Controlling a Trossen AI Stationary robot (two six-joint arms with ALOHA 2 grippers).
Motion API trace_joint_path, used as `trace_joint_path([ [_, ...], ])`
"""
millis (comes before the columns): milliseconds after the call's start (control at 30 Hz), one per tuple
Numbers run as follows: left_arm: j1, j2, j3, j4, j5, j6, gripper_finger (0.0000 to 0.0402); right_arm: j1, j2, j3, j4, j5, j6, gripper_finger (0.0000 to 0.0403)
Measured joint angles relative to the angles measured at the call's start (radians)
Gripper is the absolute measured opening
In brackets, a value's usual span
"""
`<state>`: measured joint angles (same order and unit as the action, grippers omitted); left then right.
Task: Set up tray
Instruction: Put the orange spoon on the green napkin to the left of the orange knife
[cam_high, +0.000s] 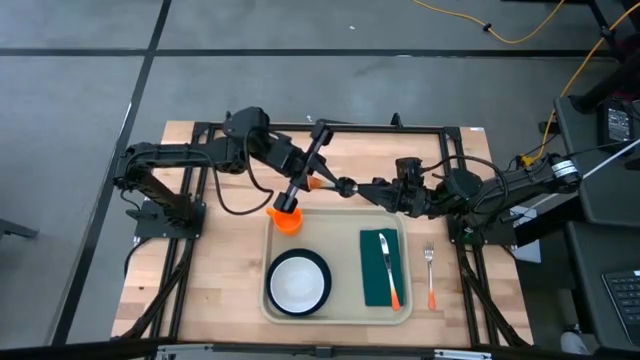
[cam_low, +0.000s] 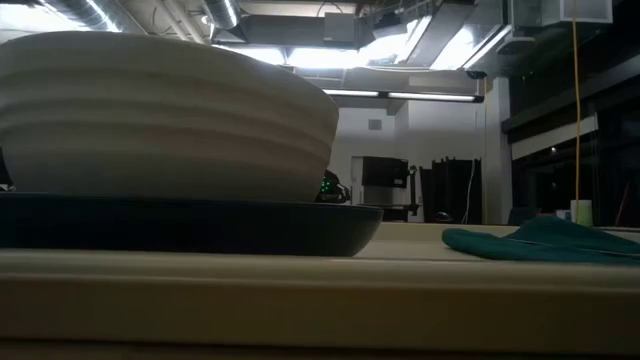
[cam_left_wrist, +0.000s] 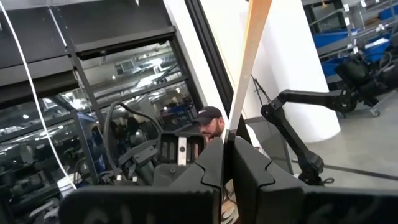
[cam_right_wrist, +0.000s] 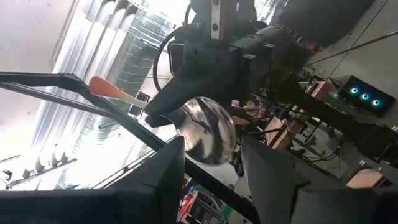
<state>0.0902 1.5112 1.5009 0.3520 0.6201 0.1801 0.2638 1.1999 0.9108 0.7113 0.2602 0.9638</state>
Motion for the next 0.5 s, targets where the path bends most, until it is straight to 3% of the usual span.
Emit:
trace_joint_path([
  [300, -0.006, 0.012, 0.000, 0.047, 0.014, -0.033, 0.0004, 0.000, 0.000, 0.000, 0.000, 0.000, 0.004, 0.0160],
  [500, -0.011, 0.018, 0.000, 0.043, 0.015, -0.032, 0.0004, 0.000, 0.000, 0.000, 0.000, 0.000, 0.001, 0.0131],
])
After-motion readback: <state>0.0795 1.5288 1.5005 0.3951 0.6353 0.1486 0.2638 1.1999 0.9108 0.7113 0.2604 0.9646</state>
